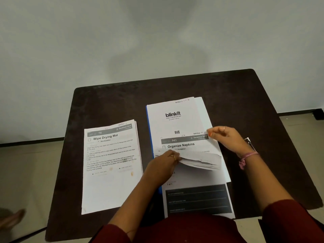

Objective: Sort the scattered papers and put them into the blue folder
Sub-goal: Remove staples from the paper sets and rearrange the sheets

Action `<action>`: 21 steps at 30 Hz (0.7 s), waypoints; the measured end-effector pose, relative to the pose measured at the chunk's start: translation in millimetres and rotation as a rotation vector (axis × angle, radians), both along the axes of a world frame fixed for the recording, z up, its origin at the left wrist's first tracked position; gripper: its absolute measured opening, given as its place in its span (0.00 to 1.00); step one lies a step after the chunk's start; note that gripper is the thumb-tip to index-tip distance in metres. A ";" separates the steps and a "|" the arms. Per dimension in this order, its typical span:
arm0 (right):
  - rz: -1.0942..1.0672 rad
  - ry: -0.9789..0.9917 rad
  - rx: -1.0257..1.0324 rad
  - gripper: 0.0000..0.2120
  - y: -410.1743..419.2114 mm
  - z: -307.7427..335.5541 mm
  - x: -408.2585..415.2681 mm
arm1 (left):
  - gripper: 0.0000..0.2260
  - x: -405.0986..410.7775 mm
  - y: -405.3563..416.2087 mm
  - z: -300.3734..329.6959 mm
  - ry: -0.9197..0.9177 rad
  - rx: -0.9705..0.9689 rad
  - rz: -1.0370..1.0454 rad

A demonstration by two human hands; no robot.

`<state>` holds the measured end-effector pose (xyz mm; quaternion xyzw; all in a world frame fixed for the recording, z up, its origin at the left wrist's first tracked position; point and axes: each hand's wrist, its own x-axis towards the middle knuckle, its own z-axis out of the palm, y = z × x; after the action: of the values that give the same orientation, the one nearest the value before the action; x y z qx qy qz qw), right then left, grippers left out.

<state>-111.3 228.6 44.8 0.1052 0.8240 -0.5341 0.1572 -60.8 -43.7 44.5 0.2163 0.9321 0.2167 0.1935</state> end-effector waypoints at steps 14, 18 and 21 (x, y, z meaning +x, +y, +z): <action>0.130 -0.081 0.329 0.21 0.1 -14.3 -19.7 | 0.15 -2.0 2.1 -0.7 0.011 0.027 0.025; 0.021 -0.142 0.215 0.24 0.8 -22.0 -12.4 | 0.15 -5.6 2.6 -0.1 0.005 0.033 0.022; -0.075 -0.152 0.101 0.22 -2.8 -25.3 -8.3 | 0.15 -6.6 2.3 0.6 0.003 0.048 0.034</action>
<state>-119.7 225.8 19.4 0.1841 0.8310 -0.4880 0.1936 -67.4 -41.3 45.0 0.2055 0.9304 0.2419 0.1834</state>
